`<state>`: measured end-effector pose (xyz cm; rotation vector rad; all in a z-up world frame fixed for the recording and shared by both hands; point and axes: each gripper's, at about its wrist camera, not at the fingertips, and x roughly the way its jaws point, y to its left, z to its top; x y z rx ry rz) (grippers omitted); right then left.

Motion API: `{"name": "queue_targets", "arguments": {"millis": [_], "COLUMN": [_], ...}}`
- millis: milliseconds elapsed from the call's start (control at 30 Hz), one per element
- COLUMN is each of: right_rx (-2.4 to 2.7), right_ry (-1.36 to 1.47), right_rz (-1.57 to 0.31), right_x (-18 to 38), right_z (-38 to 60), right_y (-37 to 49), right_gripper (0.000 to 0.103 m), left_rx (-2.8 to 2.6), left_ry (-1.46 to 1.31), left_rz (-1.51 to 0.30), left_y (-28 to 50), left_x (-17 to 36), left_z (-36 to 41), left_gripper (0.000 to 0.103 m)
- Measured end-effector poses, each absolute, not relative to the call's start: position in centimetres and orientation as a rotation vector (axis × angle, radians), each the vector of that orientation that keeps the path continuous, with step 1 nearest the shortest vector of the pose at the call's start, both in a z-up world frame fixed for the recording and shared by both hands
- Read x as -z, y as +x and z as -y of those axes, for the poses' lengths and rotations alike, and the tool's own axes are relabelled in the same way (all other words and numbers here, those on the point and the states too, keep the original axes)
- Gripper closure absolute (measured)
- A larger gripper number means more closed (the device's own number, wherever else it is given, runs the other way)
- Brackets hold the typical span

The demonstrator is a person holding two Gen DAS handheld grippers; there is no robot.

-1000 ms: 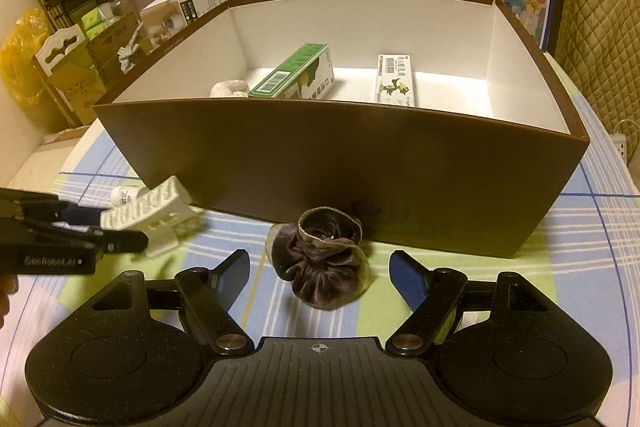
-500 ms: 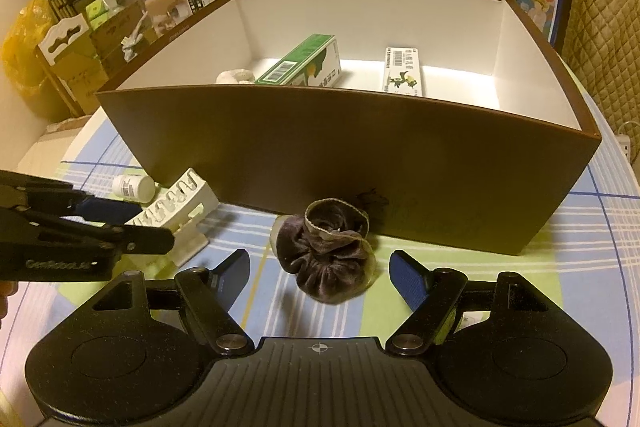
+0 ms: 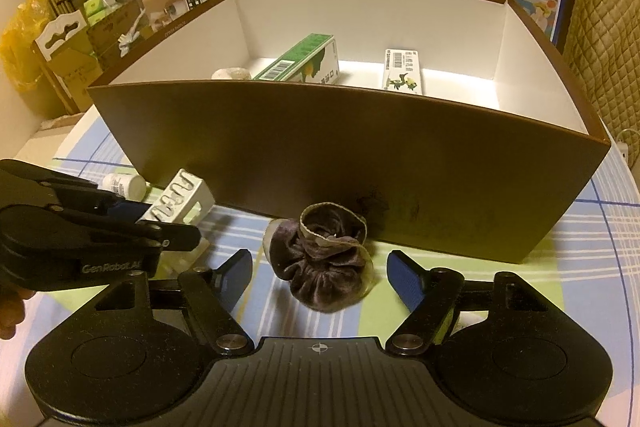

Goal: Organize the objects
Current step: 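Grasp the white pill tray with the left tool while the right tool grasps the brown fabric pouch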

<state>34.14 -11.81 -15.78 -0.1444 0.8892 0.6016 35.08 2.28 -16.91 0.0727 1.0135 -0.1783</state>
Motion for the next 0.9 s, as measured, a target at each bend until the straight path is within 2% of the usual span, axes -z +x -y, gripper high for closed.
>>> {"name": "queue_targets", "arguments": {"millis": [600, 767, 833, 900], "right_rx": [-0.594, -0.582, -0.586, -0.587], "right_ry": [-0.185, -0.223, -0.226, -0.214], "right_rz": [-0.882, -0.888, -0.884, -0.886], "right_x": [17.2, 18.2, 18.2, 18.1], "right_z": [10.6, 9.7, 9.7, 9.9], "right_y": [34.7, 35.0, 35.0, 35.0], "right_gripper": [0.045, 0.061, 0.072, 0.076], "left_rx": [0.156, 0.157, 0.157, 0.159], "left_ry": [0.056, 0.054, 0.052, 0.053], "left_rz": [-1.038, -1.036, -1.034, -1.033], "left_y": [35.0, 35.2, 35.1, 35.1], "left_x": [16.7, 16.7, 16.6, 16.5], "left_z": [-1.9, -1.8, -1.9, -2.0], "left_gripper": [0.079, 0.079, 0.079, 0.079]}}
